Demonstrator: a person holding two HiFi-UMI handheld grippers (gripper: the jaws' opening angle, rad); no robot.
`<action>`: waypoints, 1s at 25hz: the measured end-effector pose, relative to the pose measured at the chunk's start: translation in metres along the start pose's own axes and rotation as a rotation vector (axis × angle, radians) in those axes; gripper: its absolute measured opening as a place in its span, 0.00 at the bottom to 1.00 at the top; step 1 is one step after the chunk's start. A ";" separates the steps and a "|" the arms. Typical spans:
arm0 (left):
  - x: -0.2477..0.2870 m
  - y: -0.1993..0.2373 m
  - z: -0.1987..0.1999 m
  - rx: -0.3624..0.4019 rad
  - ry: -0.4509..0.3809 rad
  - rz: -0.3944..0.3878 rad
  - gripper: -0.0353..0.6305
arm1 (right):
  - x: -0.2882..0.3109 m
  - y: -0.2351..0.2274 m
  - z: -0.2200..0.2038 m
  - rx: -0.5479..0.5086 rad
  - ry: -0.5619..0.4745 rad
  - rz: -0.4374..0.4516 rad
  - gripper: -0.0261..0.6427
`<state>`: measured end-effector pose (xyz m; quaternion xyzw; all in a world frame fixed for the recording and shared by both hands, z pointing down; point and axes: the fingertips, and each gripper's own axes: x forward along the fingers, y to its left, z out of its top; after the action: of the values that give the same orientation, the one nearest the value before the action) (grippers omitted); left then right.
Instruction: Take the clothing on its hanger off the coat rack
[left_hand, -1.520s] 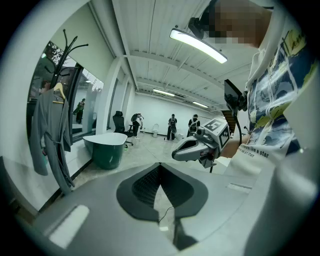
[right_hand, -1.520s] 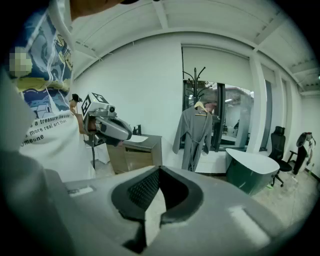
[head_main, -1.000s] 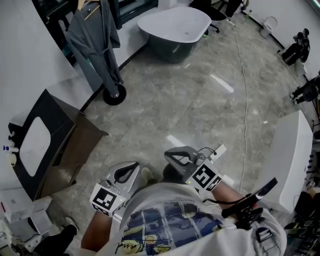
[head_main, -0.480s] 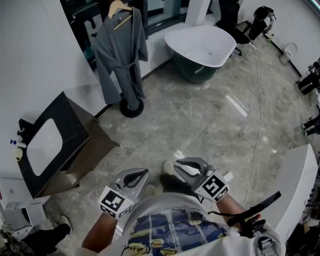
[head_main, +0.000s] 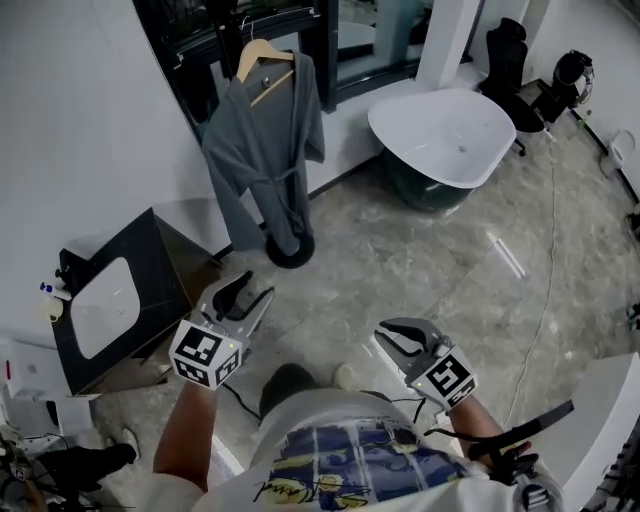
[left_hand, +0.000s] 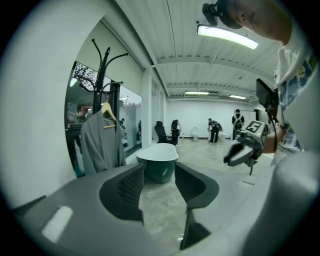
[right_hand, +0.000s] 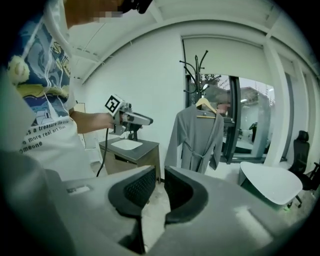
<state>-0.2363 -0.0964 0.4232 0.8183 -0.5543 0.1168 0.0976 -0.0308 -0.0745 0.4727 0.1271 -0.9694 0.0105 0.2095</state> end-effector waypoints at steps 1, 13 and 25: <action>0.010 0.023 0.011 0.013 0.000 0.041 0.36 | 0.001 -0.009 -0.002 0.011 0.002 -0.006 0.12; 0.128 0.256 0.127 0.143 0.076 0.242 0.47 | 0.031 -0.091 0.017 0.078 -0.031 -0.153 0.12; 0.211 0.309 0.114 0.072 0.264 -0.016 0.09 | 0.056 -0.113 0.020 0.147 -0.025 -0.268 0.12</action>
<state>-0.4380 -0.4294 0.3873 0.8031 -0.5257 0.2425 0.1410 -0.0601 -0.1988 0.4735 0.2705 -0.9430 0.0520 0.1870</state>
